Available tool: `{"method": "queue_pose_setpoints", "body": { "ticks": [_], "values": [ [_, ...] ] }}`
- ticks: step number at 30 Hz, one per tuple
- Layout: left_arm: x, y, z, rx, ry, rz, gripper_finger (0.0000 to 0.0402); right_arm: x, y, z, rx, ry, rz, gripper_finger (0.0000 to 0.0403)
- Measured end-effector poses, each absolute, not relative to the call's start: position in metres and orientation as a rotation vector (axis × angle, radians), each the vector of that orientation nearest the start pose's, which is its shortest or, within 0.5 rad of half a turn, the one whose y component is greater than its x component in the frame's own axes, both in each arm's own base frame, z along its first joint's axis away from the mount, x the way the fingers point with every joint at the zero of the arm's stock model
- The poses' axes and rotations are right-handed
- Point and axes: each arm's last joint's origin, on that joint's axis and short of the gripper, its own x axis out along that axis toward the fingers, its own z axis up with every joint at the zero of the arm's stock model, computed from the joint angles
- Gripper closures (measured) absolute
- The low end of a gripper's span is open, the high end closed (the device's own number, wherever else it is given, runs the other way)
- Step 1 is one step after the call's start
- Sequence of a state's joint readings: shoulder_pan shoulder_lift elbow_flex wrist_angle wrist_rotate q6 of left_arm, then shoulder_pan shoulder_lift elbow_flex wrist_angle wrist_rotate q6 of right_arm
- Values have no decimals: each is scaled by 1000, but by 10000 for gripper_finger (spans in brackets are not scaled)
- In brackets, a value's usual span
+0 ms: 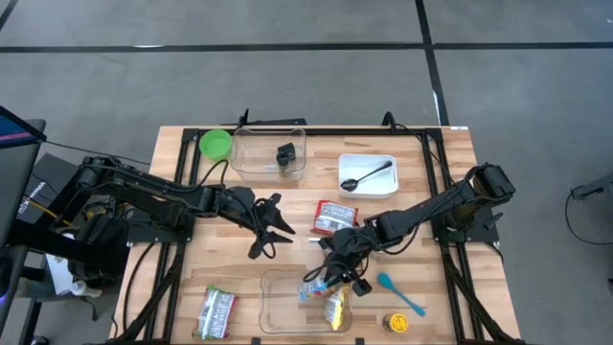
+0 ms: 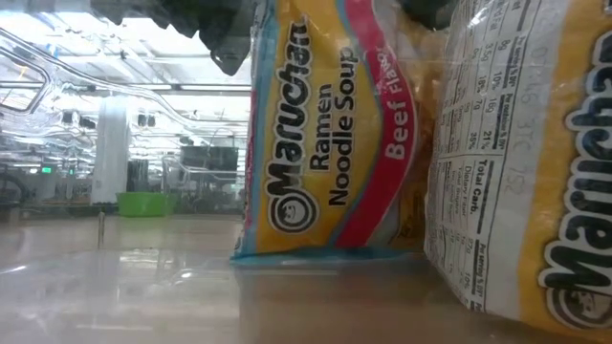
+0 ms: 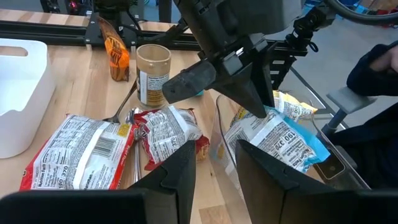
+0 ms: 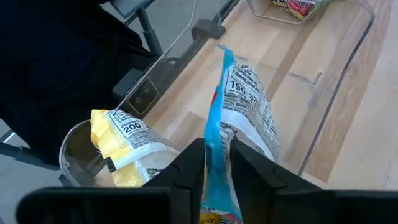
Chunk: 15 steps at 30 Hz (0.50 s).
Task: Pick & Place Food Item
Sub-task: Put the blue noodle pack into the bottom transparent bin, then put the orange seasoning pack into the top transparent bin
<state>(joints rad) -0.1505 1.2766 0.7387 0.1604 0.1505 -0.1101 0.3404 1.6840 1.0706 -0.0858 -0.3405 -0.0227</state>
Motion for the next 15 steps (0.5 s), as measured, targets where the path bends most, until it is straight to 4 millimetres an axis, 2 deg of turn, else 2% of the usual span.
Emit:
{"method": "queue_pose_setpoints", "body": {
  "ticks": [4,15],
  "values": [
    [270,-45,247,-108,394,-276,293,332,126,214,-27,709,657,327],
    [271,-45,247,-107,390,-276,293,315,125,250,-78,604,691,326]
  ]
}}
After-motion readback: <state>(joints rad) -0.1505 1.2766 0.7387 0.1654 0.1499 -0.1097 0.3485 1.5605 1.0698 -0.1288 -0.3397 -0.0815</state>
